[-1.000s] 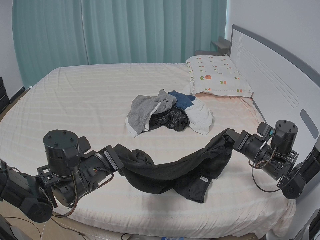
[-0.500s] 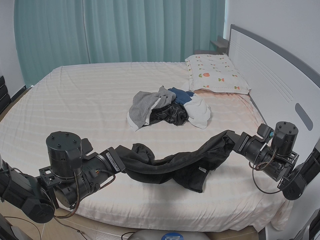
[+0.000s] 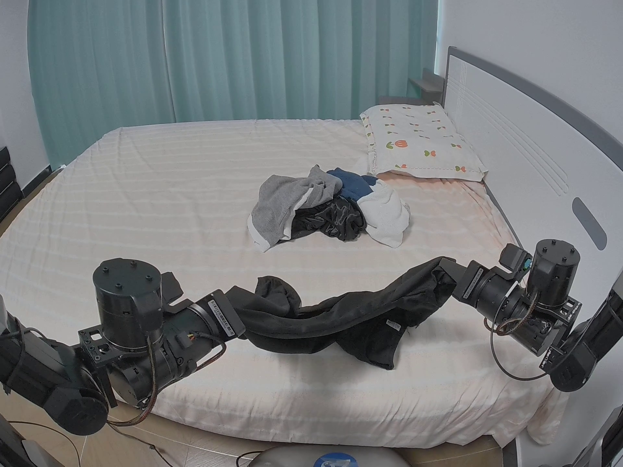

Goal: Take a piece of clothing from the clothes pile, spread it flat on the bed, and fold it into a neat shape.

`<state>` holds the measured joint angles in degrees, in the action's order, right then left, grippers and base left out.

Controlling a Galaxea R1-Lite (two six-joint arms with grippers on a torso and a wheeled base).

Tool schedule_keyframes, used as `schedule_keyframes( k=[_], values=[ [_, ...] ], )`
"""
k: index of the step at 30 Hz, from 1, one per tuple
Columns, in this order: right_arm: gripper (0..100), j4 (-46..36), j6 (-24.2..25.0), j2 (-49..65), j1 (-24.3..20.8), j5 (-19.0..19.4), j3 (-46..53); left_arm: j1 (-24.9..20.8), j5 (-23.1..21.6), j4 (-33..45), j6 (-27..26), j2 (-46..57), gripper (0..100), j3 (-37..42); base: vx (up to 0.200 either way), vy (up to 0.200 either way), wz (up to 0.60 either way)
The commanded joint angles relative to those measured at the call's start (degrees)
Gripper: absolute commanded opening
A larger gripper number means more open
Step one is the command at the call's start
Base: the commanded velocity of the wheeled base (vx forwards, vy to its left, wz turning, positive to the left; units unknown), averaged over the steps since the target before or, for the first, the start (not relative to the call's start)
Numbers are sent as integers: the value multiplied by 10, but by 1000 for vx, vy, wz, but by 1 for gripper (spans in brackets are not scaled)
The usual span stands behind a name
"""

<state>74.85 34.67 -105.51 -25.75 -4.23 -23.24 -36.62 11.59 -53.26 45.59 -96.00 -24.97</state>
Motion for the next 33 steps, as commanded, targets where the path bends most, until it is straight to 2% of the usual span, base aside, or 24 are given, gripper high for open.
schedule_keyframes(
  k=[1,11,33],
  values=[
    [0,0,0,-2,0,0,-1,1,1,-3,-1,-9,0,-3,0,0,0],
    [0,0,2,-5,0,1,0,1,4,-3,-2,-8,0,3,0,0,0],
    [0,0,0,-1,-4,-2,0,11,7,1,-9,-3,0,-1,0,200,0]
  ],
)
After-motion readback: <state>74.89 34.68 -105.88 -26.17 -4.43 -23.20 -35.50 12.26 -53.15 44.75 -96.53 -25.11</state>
